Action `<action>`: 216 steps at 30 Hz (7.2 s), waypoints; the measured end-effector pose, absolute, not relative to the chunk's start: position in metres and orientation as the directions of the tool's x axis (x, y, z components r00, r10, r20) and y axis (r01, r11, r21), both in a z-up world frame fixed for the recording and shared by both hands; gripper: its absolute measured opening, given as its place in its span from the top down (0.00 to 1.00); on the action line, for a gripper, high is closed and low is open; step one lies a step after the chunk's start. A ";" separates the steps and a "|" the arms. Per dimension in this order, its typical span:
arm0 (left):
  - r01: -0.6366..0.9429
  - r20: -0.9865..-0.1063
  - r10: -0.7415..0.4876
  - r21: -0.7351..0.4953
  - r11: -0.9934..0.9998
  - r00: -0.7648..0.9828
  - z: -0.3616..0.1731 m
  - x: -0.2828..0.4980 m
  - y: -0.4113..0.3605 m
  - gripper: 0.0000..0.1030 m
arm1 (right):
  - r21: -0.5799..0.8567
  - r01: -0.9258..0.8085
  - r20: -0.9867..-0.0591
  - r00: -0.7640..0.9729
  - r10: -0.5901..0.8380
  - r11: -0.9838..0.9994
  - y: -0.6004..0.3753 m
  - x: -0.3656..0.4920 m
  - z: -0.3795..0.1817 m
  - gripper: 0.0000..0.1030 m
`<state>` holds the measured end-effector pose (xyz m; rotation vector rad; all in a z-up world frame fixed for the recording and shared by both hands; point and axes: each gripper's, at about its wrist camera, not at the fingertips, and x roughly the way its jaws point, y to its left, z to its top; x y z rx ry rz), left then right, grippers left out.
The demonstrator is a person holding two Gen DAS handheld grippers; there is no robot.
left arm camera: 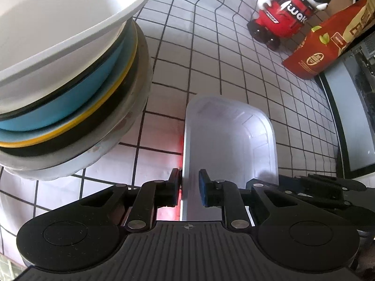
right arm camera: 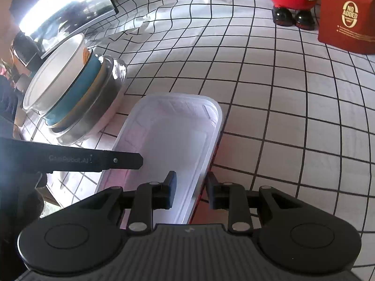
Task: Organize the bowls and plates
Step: 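Carry the foil tray with both tools toward the bowl stack, then lower the foil tray onto the white bowl with both tools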
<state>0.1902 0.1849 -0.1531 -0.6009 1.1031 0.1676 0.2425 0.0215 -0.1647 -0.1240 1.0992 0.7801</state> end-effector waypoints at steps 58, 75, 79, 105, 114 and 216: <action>-0.291 -0.774 -0.206 -0.450 0.844 0.599 -0.054 0.214 0.190 0.81 | 0.263 -0.557 -0.708 0.443 0.549 0.788 0.007 0.254 -0.074 0.73; -0.282 -0.760 -0.322 -0.544 0.791 0.564 0.011 0.163 0.380 0.79 | 0.340 -0.558 -0.680 0.410 0.607 0.757 0.182 0.208 -0.013 0.70; -0.282 -0.762 -0.337 -0.552 0.785 0.553 -0.012 0.171 0.402 0.79 | 0.307 -0.533 -0.710 0.424 0.563 0.789 0.201 0.204 -0.028 0.70; -0.251 -0.695 -0.449 -0.660 0.708 0.563 -0.024 0.150 0.431 0.80 | 0.265 -0.438 -0.741 0.478 0.472 0.859 0.213 0.181 -0.036 0.70; -0.246 -0.674 -0.444 -0.675 0.696 0.590 -0.019 0.145 0.440 0.80 | 0.254 -0.429 -0.739 0.492 0.460 0.867 0.211 0.172 -0.037 0.70; -0.205 -0.690 -0.385 -0.609 0.766 0.613 -0.013 0.141 0.433 0.80 | 0.253 -0.403 -0.746 0.497 0.443 0.879 0.211 0.162 -0.038 0.70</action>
